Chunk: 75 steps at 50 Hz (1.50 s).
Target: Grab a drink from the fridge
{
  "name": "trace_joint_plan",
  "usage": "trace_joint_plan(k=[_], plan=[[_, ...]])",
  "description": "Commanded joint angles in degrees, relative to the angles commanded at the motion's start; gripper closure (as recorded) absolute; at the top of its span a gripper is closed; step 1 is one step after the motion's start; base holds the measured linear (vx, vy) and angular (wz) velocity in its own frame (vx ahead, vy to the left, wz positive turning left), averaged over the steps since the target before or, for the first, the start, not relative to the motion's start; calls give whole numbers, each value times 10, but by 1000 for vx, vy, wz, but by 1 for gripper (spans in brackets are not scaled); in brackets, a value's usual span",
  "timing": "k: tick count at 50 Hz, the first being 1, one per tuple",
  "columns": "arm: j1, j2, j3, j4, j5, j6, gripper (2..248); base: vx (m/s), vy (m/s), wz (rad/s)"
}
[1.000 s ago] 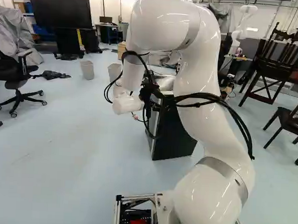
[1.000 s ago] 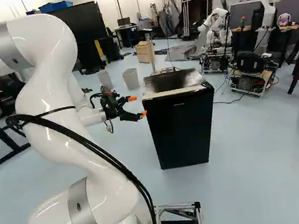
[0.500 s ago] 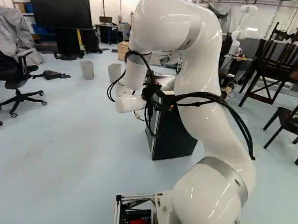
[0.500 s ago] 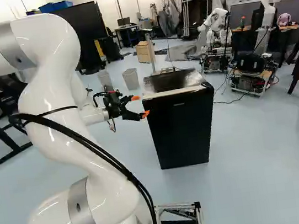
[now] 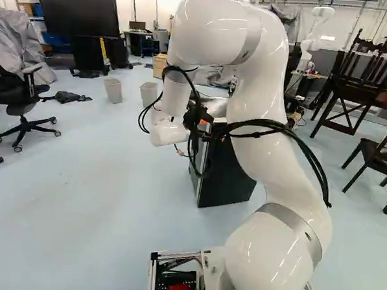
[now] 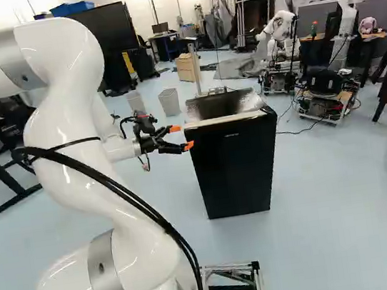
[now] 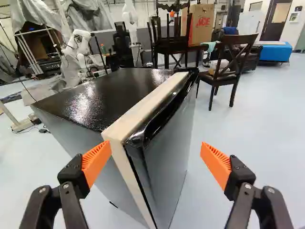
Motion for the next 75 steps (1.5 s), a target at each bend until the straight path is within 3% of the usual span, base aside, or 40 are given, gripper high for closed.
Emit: trace_joint_plan(k=[31,55,75], plan=[[-1,-14,-4,0,0,0,3,0,0,0],[-27,-16,-7,0,0,0,3,0,0,0],[-11,14,52,0,0,0,3,0,-1,-2]])
